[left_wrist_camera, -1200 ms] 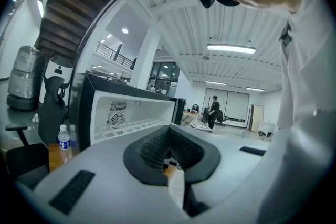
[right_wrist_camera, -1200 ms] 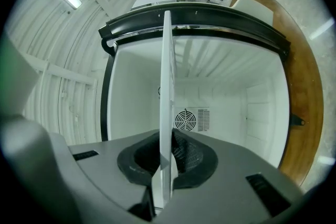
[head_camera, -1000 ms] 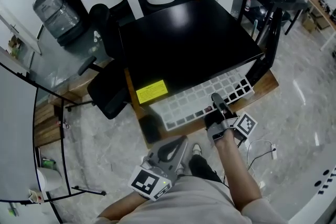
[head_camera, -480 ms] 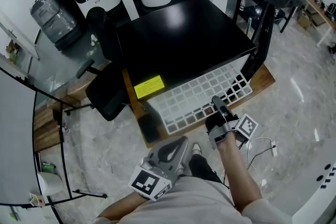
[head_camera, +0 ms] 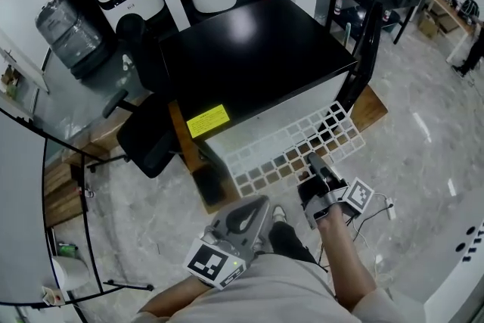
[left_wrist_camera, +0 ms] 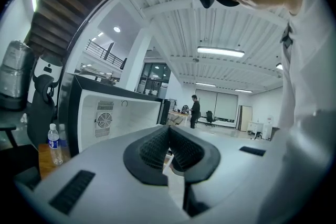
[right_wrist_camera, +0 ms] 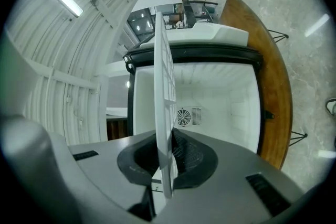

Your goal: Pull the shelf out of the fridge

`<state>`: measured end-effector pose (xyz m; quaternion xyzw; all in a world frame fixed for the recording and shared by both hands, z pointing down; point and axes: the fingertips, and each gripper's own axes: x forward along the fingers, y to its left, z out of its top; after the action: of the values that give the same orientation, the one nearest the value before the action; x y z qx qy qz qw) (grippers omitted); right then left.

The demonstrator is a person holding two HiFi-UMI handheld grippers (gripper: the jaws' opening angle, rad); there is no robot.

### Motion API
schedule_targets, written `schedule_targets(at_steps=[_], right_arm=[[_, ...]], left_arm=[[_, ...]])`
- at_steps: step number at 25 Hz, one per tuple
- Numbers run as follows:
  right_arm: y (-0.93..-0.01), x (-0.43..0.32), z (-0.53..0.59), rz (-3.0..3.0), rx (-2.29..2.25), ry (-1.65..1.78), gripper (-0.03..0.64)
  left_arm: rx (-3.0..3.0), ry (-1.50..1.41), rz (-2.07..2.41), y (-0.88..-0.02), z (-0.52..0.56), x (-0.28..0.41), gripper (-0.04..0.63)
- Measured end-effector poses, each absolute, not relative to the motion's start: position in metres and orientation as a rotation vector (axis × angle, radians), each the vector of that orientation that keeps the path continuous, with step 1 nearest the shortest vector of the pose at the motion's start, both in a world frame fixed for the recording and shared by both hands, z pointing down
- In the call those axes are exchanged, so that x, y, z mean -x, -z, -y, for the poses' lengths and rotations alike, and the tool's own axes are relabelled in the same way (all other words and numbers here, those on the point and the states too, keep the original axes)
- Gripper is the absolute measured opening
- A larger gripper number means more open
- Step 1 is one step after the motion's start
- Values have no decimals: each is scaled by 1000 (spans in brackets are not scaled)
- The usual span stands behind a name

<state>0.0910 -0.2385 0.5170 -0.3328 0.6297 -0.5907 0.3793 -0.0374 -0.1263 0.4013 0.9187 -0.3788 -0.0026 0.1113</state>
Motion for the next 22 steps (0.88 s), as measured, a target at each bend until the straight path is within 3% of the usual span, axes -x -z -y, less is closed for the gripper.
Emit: schedule_targets(at_steps=[22], right_arm=[[-505,-96,134,-1551,909,1433,46]], left_arm=[[-2761,35,934,-398,47,38,6]])
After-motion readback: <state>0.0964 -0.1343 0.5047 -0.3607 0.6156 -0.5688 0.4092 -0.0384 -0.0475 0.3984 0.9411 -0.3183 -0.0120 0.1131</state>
